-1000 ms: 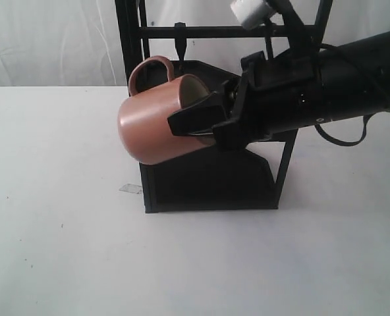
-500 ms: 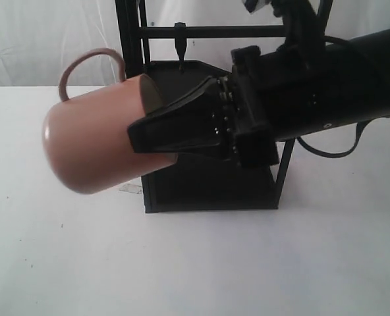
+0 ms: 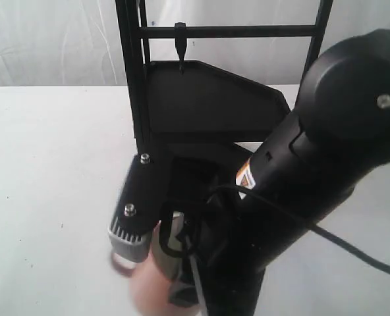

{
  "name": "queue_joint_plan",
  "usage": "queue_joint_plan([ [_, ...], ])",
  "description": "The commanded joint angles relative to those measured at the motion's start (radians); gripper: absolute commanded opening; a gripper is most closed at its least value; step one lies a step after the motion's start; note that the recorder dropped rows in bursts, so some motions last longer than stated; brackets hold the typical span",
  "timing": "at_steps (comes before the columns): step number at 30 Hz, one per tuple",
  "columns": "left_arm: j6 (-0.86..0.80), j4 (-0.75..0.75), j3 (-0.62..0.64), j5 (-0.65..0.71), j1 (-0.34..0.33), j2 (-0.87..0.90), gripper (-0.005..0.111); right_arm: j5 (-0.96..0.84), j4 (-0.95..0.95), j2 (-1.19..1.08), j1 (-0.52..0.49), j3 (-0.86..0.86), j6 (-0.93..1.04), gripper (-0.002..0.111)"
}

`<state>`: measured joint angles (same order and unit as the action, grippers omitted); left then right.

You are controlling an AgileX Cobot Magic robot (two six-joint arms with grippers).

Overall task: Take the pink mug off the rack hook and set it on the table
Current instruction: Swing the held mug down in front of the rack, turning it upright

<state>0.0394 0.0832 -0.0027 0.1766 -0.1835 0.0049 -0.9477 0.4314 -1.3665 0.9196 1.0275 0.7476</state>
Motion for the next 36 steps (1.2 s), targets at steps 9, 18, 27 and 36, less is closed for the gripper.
queue_joint_plan([
  [9,0.006,0.002,0.003,0.004,-0.004,-0.005,0.000,0.060,-0.431,-0.033,0.105,0.034,-0.342,0.000],
  [18,0.006,0.002,0.003,0.004,-0.004,-0.005,0.000,0.056,-0.408,-0.146,0.104,0.034,-0.364,0.000],
  [27,0.006,0.002,0.003,0.004,-0.004,-0.005,0.000,0.076,-0.408,-0.173,-0.013,0.090,-0.510,0.000],
  [36,0.006,0.002,0.003,0.004,-0.004,-0.005,0.000,0.135,-0.285,-0.230,-0.023,0.086,-0.273,0.000],
])
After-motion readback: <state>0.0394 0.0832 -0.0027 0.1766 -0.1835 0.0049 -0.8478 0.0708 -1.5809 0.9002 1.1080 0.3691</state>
